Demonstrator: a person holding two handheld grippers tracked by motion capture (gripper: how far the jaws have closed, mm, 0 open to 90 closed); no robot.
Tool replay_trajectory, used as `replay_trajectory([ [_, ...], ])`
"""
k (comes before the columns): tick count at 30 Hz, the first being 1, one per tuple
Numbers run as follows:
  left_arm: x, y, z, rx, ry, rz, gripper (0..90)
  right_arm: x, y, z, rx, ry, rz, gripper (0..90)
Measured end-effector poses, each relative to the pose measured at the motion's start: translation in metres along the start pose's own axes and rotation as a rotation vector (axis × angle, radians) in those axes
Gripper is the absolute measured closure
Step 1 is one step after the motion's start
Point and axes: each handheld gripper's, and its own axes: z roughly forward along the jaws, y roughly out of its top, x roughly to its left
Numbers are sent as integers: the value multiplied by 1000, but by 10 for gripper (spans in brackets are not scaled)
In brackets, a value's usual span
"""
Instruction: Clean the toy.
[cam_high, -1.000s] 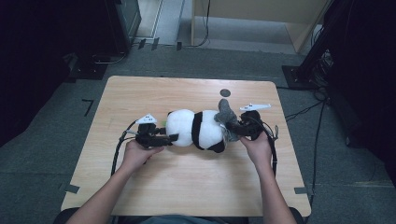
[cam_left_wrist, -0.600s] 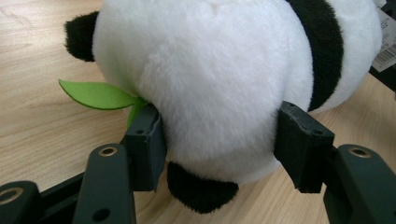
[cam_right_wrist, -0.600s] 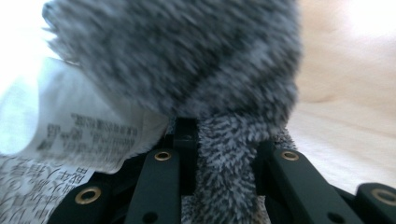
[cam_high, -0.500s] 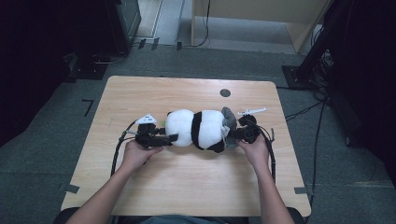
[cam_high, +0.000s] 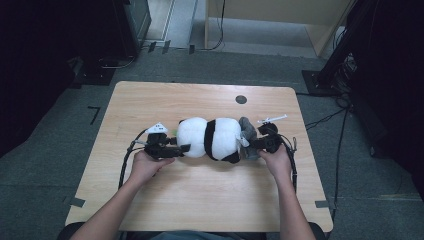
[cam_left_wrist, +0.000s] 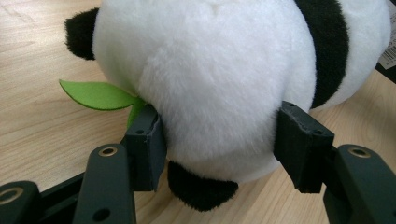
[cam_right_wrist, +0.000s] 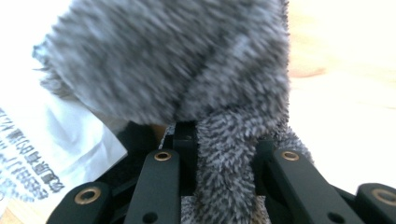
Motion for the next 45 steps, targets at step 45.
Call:
replay_trajectory([
  [45, -13, 0, -3, 54, 21, -29, 488, 145, 35, 14, -163, 110, -426, 736],
])
